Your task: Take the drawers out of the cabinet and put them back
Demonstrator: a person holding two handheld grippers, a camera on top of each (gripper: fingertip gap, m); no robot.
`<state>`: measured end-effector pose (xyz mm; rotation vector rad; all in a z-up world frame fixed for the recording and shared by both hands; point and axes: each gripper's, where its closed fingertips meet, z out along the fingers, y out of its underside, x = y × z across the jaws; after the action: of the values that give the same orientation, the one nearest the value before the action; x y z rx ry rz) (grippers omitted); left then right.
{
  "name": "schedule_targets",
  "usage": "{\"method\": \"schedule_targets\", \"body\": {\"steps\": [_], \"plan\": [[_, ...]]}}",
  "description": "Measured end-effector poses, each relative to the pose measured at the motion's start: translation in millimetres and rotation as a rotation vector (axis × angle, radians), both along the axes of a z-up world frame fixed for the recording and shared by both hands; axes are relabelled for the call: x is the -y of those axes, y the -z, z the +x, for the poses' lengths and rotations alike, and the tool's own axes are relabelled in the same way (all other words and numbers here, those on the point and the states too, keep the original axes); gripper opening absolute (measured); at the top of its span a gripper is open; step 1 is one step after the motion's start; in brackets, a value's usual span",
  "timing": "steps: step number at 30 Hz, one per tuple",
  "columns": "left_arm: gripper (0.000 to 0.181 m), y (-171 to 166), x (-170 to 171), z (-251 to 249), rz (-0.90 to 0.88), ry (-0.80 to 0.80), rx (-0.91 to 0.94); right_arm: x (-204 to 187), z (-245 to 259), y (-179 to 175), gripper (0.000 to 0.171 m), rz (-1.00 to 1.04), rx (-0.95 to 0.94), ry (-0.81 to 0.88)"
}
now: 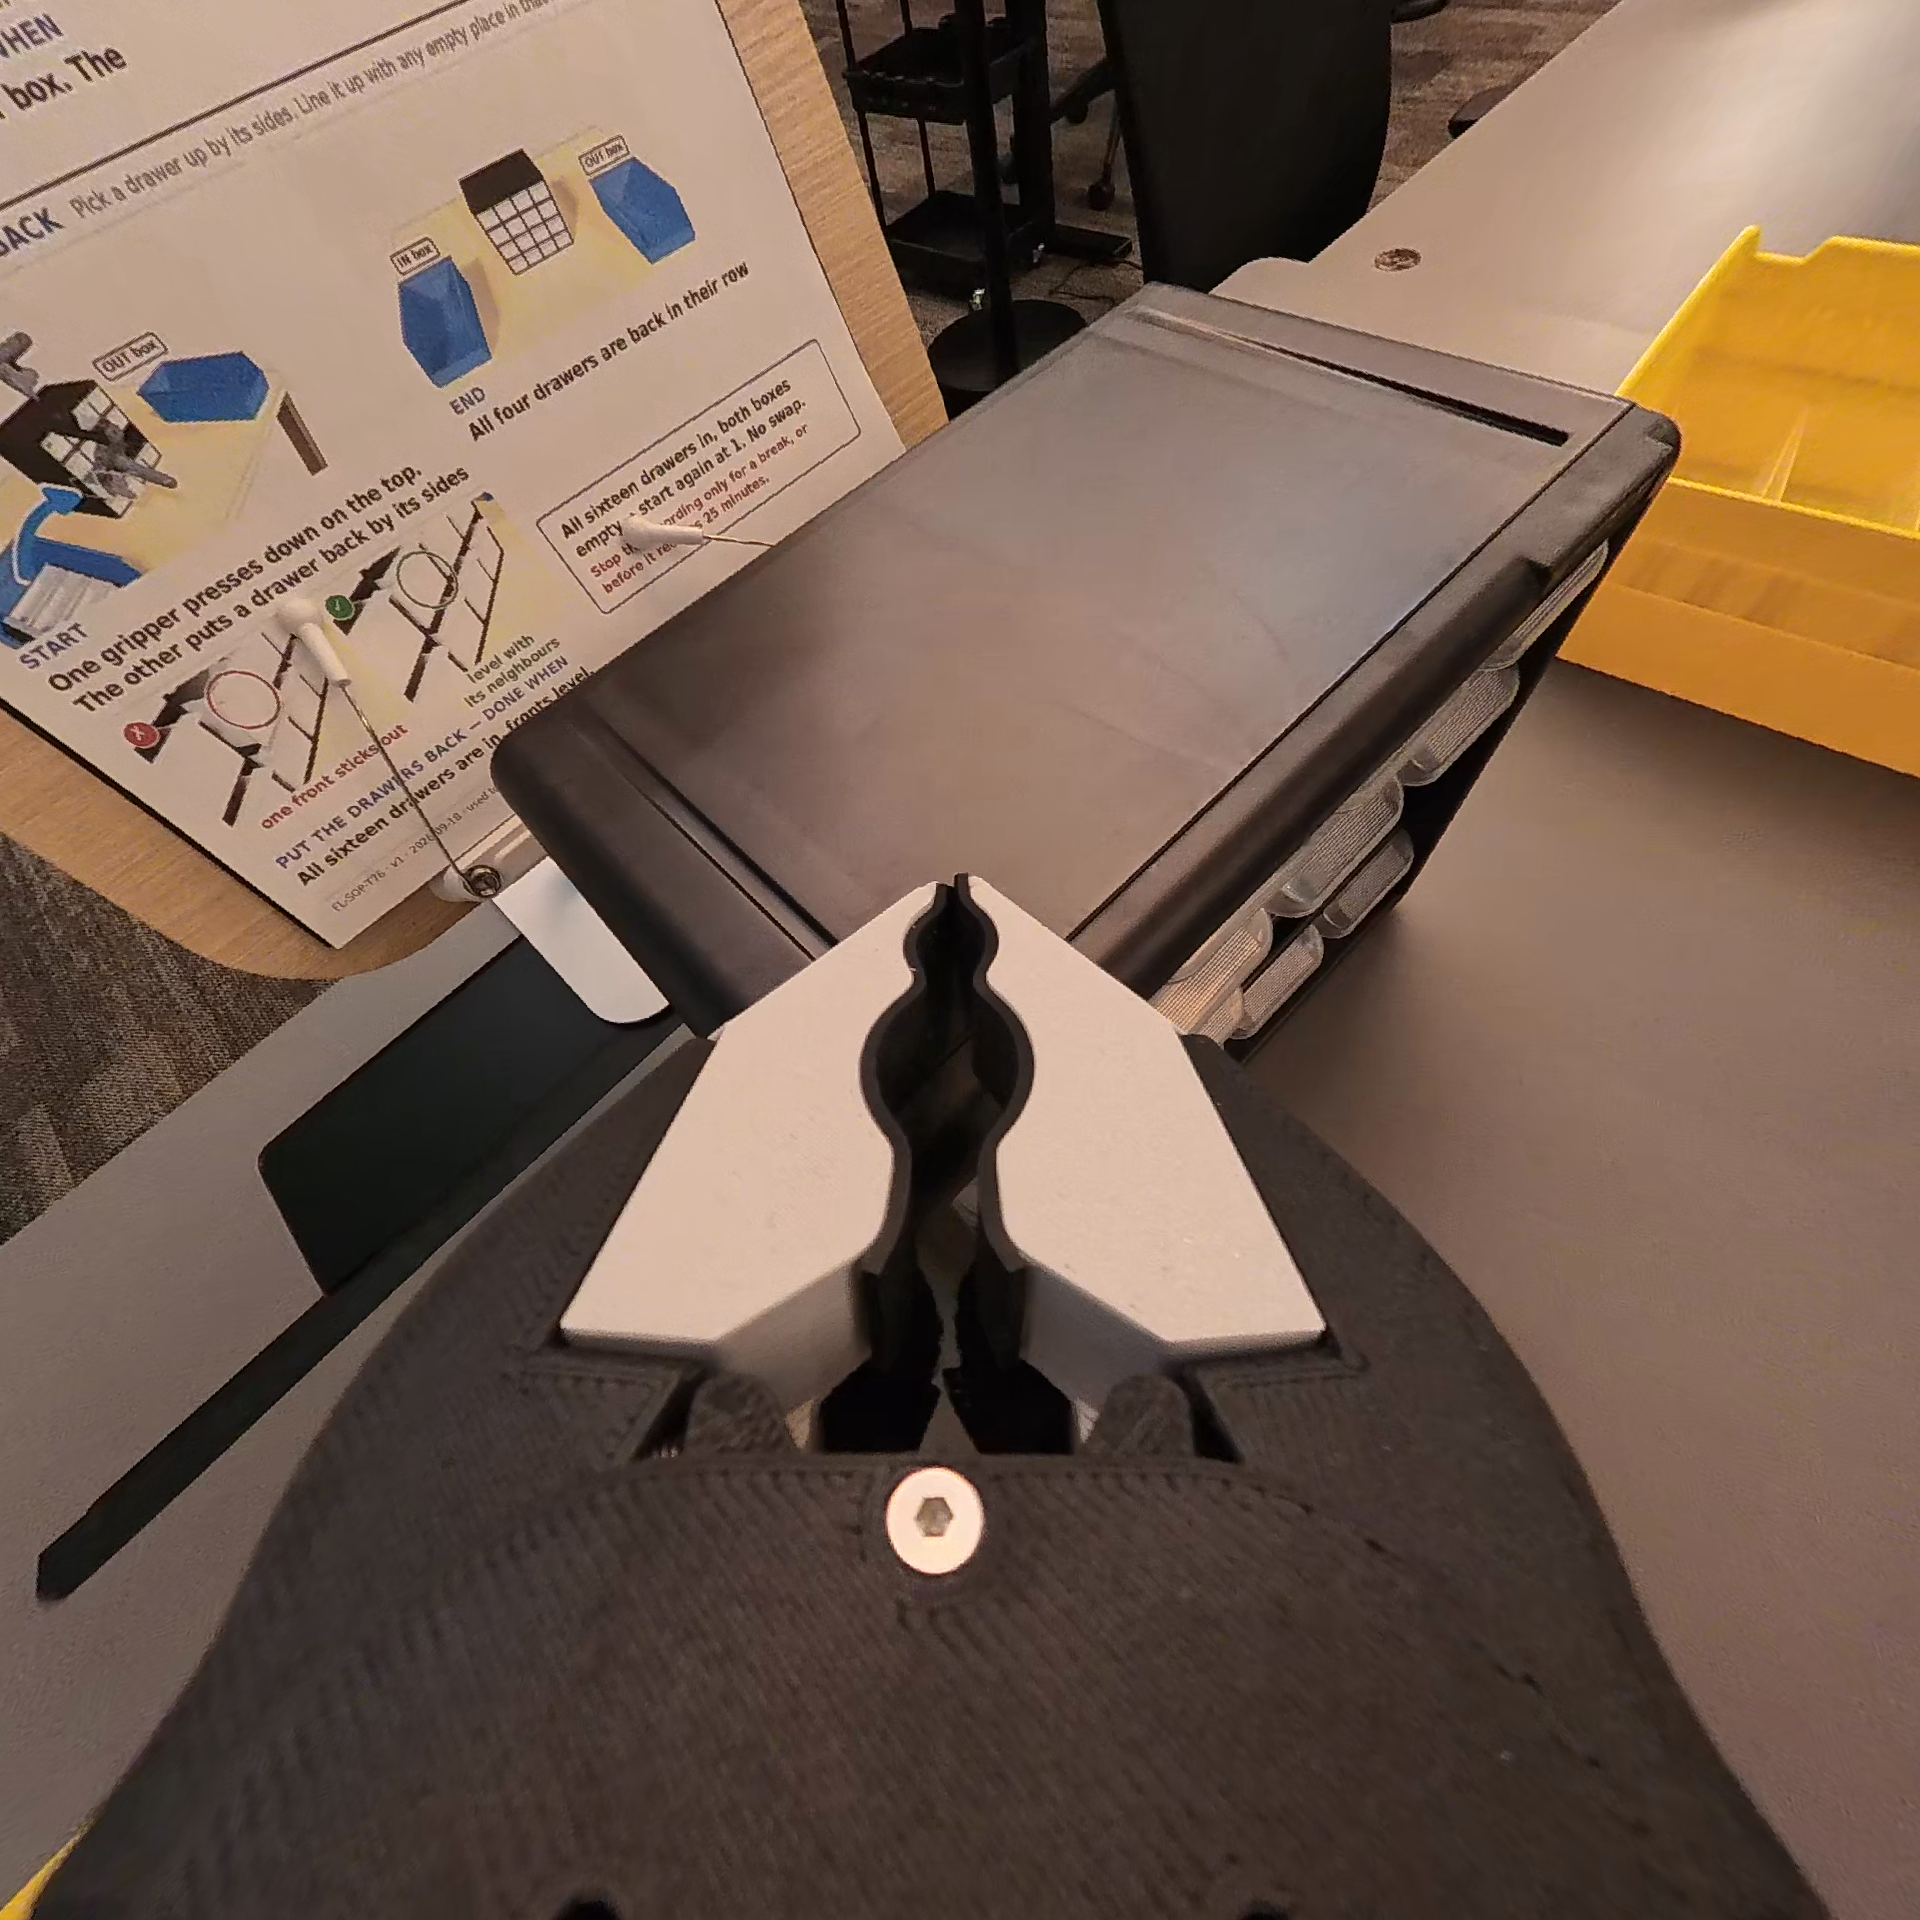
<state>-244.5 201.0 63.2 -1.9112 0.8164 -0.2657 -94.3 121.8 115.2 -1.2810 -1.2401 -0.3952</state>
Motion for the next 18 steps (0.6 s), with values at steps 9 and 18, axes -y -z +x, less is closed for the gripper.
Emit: {"method": "schedule_targets", "body": {"steps": [9, 18], "plan": [[0.000, 0, 0, 0, -0.002, 0.004, 0.003, -30, -108, 155, 0.026, 0.348, 0.330, -0.061], [0.000, 0, 0, 0, -0.004, 0.010, 0.008, -55, -115, 170, 0.009, 0.425, 0.345, 0.000]]}}
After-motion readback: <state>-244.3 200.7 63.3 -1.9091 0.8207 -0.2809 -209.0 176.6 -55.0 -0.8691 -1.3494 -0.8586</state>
